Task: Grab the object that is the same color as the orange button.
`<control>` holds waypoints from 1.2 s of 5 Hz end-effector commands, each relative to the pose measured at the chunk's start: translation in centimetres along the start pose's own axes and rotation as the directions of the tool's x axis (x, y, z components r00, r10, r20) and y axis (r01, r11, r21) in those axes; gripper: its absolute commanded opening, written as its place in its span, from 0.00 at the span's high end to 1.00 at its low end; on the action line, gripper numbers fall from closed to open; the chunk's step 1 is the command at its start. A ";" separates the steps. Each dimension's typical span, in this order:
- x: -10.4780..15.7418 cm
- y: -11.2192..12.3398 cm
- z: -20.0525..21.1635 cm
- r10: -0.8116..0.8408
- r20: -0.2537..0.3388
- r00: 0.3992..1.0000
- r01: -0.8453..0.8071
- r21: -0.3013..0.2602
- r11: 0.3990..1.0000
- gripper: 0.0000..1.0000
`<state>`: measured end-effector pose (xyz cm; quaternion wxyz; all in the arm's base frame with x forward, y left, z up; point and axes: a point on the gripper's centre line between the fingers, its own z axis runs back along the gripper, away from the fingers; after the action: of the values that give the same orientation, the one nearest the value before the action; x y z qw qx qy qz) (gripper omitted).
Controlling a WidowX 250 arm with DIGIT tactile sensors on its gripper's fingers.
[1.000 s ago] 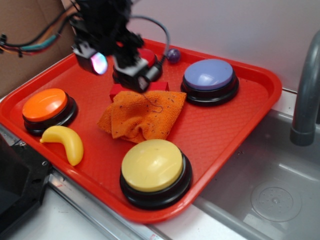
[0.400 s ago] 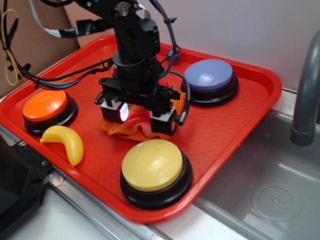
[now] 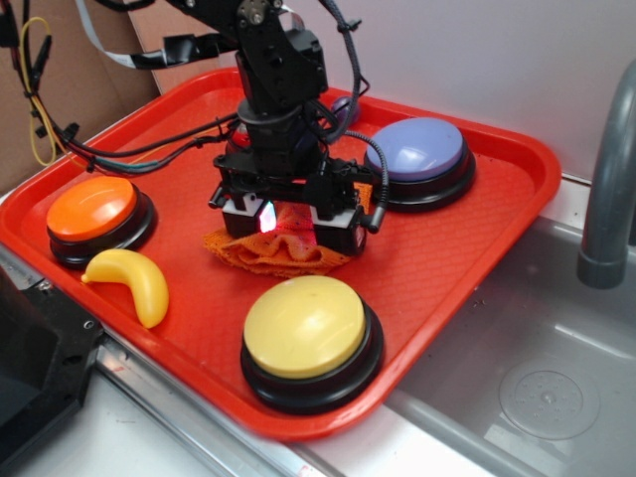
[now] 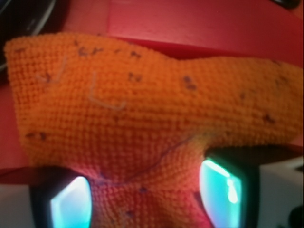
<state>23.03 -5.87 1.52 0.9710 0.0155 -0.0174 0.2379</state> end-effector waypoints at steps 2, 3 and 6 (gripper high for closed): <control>1.2 1.7 1.5 -0.096 -0.007 0.995 0.096 0.007 0.995 1.00; 1.1 1.5 2.5 -0.151 -0.013 0.988 0.151 0.003 0.988 1.00; 1.1 2.7 11.2 -0.531 -0.073 0.844 0.527 -0.065 0.847 1.00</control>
<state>21.50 -3.78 11.68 0.9980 -0.0051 0.0508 -0.0385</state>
